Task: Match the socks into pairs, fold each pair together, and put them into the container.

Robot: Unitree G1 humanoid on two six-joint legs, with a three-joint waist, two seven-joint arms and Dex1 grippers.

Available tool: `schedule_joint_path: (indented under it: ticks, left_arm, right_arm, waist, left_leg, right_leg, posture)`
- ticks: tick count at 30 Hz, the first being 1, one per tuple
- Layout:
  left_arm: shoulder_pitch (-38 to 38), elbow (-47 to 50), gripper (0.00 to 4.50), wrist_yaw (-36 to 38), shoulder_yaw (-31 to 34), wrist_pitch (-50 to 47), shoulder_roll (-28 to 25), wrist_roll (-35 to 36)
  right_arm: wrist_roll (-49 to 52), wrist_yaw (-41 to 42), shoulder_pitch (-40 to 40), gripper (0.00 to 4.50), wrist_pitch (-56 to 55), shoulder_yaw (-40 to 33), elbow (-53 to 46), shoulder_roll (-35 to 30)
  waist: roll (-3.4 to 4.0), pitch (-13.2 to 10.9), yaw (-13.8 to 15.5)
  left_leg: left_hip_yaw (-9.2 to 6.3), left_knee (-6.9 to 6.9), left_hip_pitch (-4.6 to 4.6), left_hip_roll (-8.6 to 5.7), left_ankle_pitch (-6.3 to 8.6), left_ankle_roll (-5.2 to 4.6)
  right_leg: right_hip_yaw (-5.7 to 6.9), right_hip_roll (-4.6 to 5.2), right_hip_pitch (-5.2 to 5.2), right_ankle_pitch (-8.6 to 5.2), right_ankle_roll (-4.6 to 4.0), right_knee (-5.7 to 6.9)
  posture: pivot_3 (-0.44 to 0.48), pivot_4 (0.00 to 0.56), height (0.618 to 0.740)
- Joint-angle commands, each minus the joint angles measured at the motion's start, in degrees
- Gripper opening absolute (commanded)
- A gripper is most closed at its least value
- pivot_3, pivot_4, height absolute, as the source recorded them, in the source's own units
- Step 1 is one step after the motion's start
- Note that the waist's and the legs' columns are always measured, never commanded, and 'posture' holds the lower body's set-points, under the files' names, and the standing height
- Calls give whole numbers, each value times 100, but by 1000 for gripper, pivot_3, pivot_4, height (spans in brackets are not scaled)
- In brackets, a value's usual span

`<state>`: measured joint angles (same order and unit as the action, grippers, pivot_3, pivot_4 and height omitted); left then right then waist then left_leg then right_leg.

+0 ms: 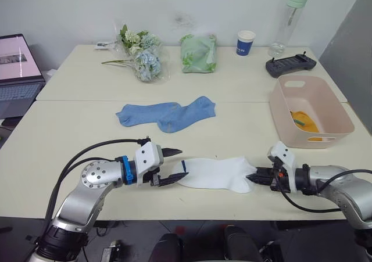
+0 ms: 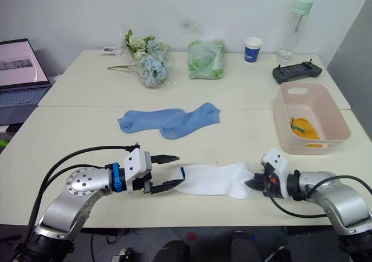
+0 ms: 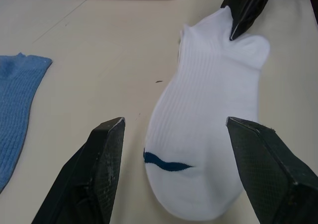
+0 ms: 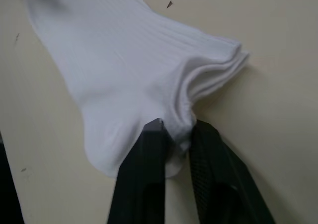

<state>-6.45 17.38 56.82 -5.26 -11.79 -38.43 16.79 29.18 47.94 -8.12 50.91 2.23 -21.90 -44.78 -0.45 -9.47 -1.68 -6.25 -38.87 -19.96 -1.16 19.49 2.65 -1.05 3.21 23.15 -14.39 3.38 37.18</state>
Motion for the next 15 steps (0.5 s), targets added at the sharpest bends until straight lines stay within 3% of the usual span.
schedule_joint_path:
  ticks: [1,7,10,15]
  left_arm:
    - [-90,100,3373,-19,17,99,40,28]
    - [-505,22,3373,89,-282,-201,300,183]
    - [-904,-231,2765,129,-519,-523,607,294]
    - [-1453,-989,1193,117,-1006,-535,1132,-36]
  right_arm:
    - [382,-89,-367,44,410,-403,37,45]
    - [562,287,-1204,44,797,-402,747,-254]
    - [375,740,-1543,0,576,-26,1155,-515]
    - [83,1112,-1984,0,248,363,1790,-525]
  waist:
    - [0,0,2]
    - [0,0,9]
    - [0,0,26]
    - [1,0,10]
  left_leg:
    - [-1,0,0,0,0,0]
    - [1,-1,-2,-3,0,0]
    - [-2,-1,-5,-3,0,0]
    - [0,-2,-4,-3,0,0]
  right_leg:
    - [1,0,0,0,0,0]
    - [0,1,-1,0,0,-3]
    - [4,1,-1,0,0,-7]
    - [3,1,0,0,0,-3]
  posture:
    - [0,150,740]
    - [0,150,740]
    - [0,150,740]
    - [0,150,740]
